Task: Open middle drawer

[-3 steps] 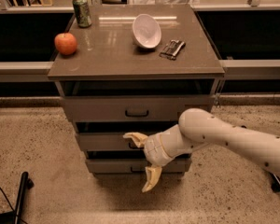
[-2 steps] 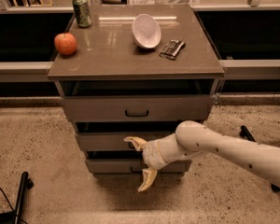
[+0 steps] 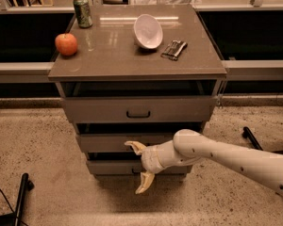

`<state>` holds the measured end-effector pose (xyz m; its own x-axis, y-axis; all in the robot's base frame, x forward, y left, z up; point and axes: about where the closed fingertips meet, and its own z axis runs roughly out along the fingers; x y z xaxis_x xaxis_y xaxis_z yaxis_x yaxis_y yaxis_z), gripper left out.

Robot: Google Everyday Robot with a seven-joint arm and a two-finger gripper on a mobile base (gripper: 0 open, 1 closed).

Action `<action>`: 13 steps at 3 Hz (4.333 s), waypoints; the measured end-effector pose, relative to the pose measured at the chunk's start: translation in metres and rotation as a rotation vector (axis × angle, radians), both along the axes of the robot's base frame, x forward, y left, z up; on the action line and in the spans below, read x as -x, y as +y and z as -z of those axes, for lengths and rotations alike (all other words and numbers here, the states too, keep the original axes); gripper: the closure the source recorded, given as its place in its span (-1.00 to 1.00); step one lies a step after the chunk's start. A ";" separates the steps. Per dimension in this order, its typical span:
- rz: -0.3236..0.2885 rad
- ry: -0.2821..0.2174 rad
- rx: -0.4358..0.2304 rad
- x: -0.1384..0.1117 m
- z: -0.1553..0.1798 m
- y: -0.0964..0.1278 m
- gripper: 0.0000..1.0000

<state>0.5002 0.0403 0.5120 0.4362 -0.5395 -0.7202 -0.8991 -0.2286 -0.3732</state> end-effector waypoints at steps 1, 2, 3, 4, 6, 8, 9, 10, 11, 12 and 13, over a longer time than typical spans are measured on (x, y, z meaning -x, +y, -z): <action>0.041 -0.015 0.063 -0.027 0.017 -0.005 -1.00; 0.097 -0.001 0.140 -0.066 0.044 -0.014 -1.00; 0.151 0.049 0.162 -0.105 0.077 -0.021 -1.00; 0.201 0.070 0.168 -0.124 0.091 -0.027 -1.00; 0.306 0.025 0.194 -0.149 0.089 -0.037 -1.00; 0.319 0.039 0.225 -0.155 0.097 -0.036 -0.52; 0.300 0.044 0.222 -0.152 0.096 -0.032 -0.48; 0.259 0.054 0.218 -0.137 0.091 -0.024 -0.44; 0.218 0.080 0.226 -0.113 0.091 -0.019 -0.44; 0.180 0.100 0.240 -0.088 0.088 -0.015 -0.40; 0.146 0.136 0.264 -0.060 0.089 -0.013 -0.42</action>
Offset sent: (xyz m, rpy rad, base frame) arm 0.1196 -0.0328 -0.0757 -0.2419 0.0134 -0.1802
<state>0.5604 0.0271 0.4235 0.2503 -0.7649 -0.5936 -0.9670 -0.1669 -0.1927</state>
